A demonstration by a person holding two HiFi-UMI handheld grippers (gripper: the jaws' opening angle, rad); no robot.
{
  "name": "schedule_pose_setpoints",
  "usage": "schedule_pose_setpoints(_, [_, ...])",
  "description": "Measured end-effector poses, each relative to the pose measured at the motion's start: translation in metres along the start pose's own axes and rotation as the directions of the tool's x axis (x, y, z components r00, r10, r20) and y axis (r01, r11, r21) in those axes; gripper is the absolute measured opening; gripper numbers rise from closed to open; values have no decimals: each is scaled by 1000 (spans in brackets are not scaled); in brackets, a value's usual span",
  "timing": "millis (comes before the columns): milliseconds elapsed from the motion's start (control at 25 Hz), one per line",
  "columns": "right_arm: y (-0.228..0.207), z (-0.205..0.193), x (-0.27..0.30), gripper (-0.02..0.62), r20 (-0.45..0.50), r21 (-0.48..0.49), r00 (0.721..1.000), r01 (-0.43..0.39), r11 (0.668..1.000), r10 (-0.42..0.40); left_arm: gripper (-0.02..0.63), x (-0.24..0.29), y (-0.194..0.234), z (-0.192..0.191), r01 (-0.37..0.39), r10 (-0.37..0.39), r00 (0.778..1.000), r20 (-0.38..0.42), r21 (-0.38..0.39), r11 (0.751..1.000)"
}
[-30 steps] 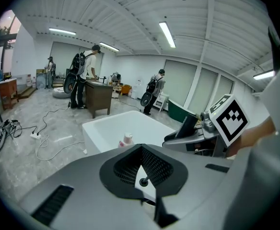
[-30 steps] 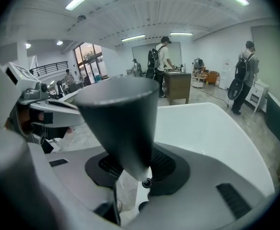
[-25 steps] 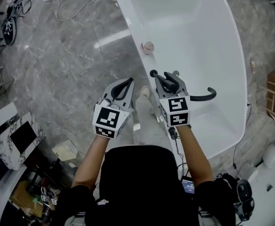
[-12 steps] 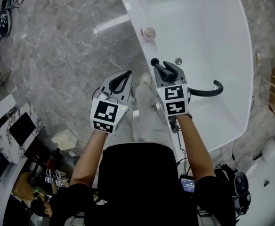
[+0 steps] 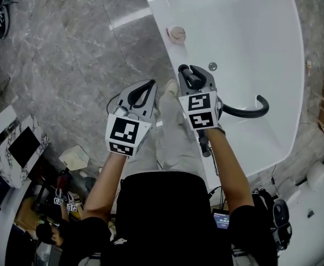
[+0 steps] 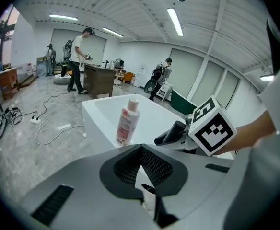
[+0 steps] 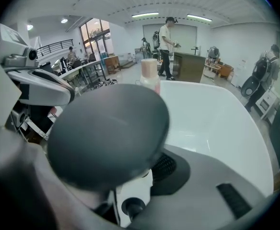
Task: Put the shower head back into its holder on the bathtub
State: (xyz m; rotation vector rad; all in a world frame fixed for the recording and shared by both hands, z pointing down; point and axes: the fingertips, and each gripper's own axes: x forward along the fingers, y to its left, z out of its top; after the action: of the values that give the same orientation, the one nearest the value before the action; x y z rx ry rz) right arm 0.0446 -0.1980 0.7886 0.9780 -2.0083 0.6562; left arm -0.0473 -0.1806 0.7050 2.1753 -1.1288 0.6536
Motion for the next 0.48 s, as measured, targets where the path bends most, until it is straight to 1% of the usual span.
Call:
schedule_pose_setpoints(160, [-2,3,10,138,13,8,1000,-6,1000,6,13,7,9,-4,-10,10,1000,-1,-23,1000])
schedule_pose_setpoints(320, [0,-5,21,137,-30,-15,1000,2,1000,-2,14,11,13,-4,-14,14,1000,-2,-27,1000])
schedule_pose_setpoints(480, [2,-12,23,137,-22,-22,1000,9,1000,-9,14,14,14,-6,-10,10,1000,-6,-24,1000])
